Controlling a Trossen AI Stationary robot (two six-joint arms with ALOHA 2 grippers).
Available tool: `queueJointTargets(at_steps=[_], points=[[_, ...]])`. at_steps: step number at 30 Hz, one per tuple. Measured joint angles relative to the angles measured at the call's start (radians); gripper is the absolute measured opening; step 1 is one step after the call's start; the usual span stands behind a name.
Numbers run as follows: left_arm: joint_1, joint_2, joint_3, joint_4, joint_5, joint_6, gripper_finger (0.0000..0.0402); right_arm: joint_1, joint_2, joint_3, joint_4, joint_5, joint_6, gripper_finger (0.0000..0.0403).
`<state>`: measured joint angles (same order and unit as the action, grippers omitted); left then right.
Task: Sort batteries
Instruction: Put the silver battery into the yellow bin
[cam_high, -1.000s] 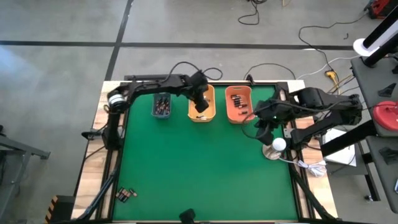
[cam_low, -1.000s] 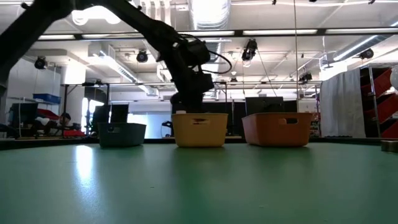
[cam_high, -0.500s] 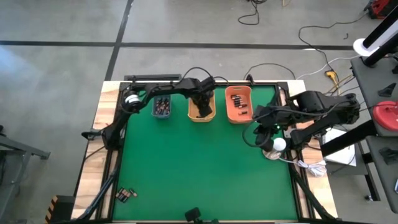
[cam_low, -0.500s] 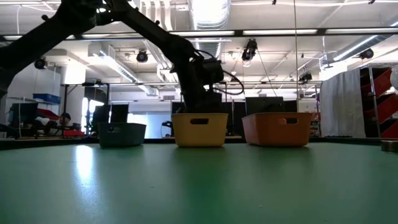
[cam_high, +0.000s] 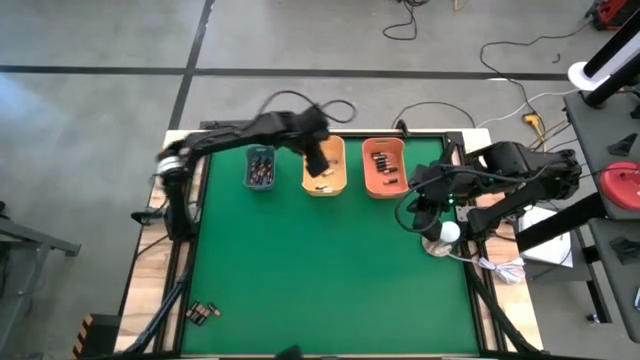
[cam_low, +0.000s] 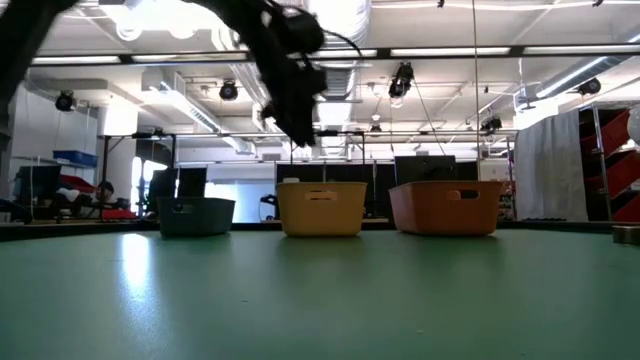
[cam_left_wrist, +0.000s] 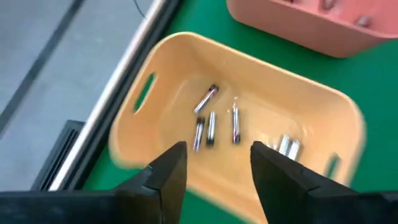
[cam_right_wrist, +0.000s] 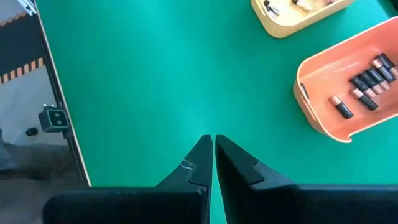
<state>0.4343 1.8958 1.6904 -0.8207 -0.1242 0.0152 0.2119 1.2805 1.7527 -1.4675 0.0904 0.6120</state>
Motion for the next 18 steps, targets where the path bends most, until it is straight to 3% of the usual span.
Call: queueJointTargets(at_steps=[6,11,13,18], points=[[0.0,-0.33,-0.33,-0.001,-0.075,-0.172,0.0175,0.0,0.05,-0.001,0.018,0.024,-0.019,0.0013],[0.007,-0.555,-0.605,-0.019,-0.225,-0.373,0.0171,0.0,0.119,-0.002,0.023,0.044,-0.023,0.0013],[0.019,-0.609,-0.687,-0.042,-0.272,-0.438,0.0165,0.0,0.15,-0.002,0.039,0.041,-0.029,0.0013],[0.084,-0.662,-0.829,-0.074,-0.277,-0.531,0.0145,0.0,0.238,0.011,0.06,0.017,-0.094,0.0013]])
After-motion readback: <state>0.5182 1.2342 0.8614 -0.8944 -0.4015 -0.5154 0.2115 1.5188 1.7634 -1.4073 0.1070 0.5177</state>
